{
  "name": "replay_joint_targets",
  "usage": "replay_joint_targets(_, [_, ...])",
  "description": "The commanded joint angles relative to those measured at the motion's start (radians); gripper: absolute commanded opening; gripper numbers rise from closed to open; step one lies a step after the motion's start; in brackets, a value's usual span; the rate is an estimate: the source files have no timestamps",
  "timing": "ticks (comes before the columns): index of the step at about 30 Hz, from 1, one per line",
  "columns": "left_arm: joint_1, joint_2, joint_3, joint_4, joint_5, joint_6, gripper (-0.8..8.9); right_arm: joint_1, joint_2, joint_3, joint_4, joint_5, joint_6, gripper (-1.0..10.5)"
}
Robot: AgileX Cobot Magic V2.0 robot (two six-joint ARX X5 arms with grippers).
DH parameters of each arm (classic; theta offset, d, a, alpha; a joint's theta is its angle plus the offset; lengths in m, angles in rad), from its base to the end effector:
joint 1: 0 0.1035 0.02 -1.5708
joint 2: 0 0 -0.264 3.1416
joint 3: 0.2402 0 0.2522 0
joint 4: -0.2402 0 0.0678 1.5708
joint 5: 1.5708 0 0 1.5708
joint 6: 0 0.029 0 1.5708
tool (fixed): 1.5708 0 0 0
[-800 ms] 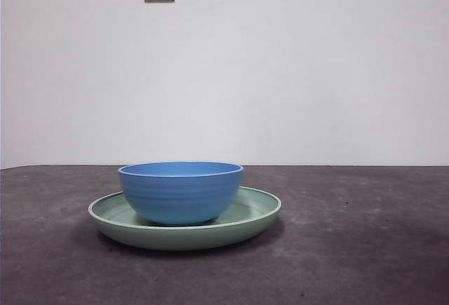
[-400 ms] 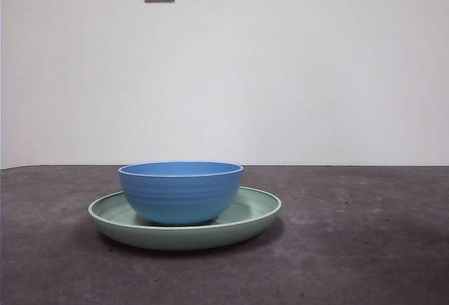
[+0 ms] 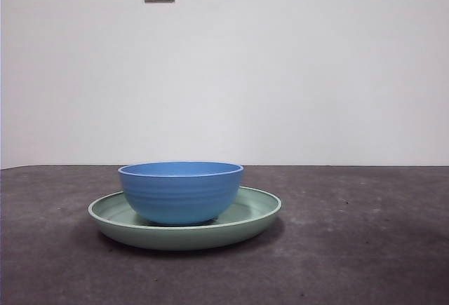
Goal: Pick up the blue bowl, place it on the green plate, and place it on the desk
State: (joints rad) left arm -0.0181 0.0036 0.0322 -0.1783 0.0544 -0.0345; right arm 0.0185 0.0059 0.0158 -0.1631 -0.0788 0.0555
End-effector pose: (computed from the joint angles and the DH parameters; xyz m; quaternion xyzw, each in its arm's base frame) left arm 0.0948 -0.0033 0.1570 -0.0185 0.0754 -0.0348 0.9964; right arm 0.0959 0.0041 0.1527 0.0299 0.0778 0.0463 0.9954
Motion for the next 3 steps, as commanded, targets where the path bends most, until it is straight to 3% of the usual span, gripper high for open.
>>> replay_joint_targets(1, [-0.002, 0.000, -0.021, -0.008, -0.005, 0.015, 0.27, -0.002, -0.002, -0.005, 0.009, 0.002, -0.008, 0.2])
replay_joint_targets(3, [-0.002, 0.000, -0.021, -0.008, -0.005, 0.015, 0.27, -0.002, -0.002, -0.005, 0.009, 0.002, -0.008, 0.2])
